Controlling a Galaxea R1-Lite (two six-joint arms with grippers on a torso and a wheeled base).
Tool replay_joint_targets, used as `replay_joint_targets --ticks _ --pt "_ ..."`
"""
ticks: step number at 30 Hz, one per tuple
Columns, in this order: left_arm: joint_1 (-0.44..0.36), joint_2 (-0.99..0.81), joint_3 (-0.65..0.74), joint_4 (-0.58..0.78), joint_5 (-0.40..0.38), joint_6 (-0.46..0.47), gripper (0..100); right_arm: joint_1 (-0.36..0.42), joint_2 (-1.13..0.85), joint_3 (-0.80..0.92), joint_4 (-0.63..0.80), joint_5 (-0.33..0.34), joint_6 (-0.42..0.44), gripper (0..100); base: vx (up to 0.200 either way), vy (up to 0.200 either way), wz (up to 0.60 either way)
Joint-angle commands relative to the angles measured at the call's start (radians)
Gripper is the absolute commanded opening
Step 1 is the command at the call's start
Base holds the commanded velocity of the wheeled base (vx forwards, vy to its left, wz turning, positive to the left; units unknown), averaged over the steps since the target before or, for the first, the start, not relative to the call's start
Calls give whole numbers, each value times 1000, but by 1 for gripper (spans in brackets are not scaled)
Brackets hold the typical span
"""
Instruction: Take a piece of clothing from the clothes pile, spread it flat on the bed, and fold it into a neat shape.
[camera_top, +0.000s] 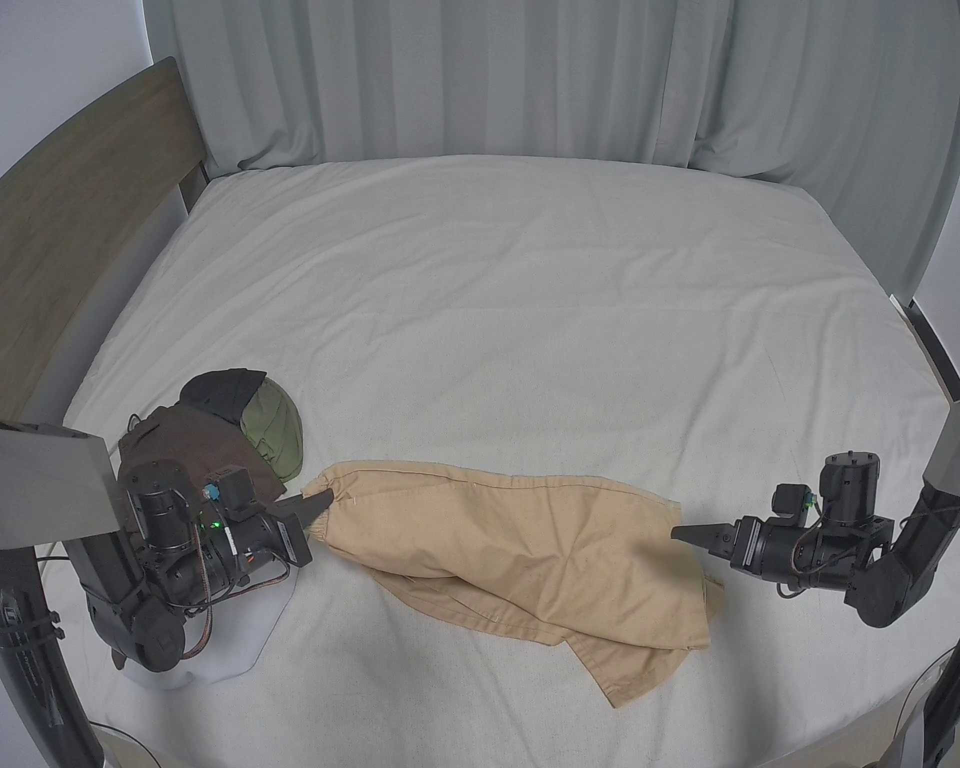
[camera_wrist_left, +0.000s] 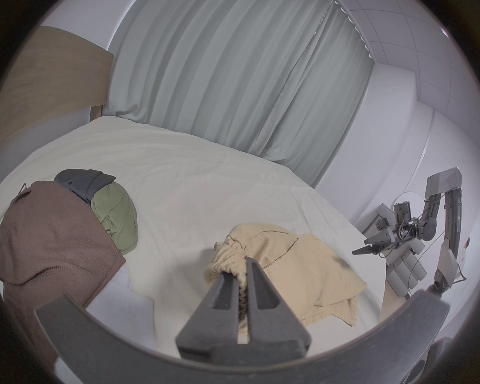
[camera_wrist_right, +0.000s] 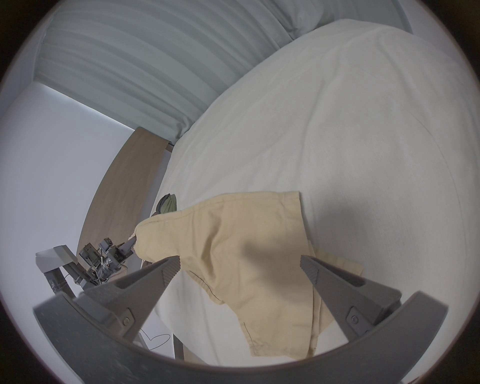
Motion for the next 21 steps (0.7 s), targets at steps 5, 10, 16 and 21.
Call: replay_joint_targets --ticks 5,10,16,21 --pt "-1 -1 3 -6 0 0 0 5 72 14 -24 0 -6 100 0 0 0" --pt "1 -3 3 -6 0 0 0 -1 132 26 -108 -3 -8 100 0 0 0" --pt "1 -1 3 -6 0 0 0 -1 175 35 -162 -6 -6 100 0 0 0" --pt "1 -1 3 -6 0 0 0 3 200 34 -188 -6 -6 100 0 0 0"
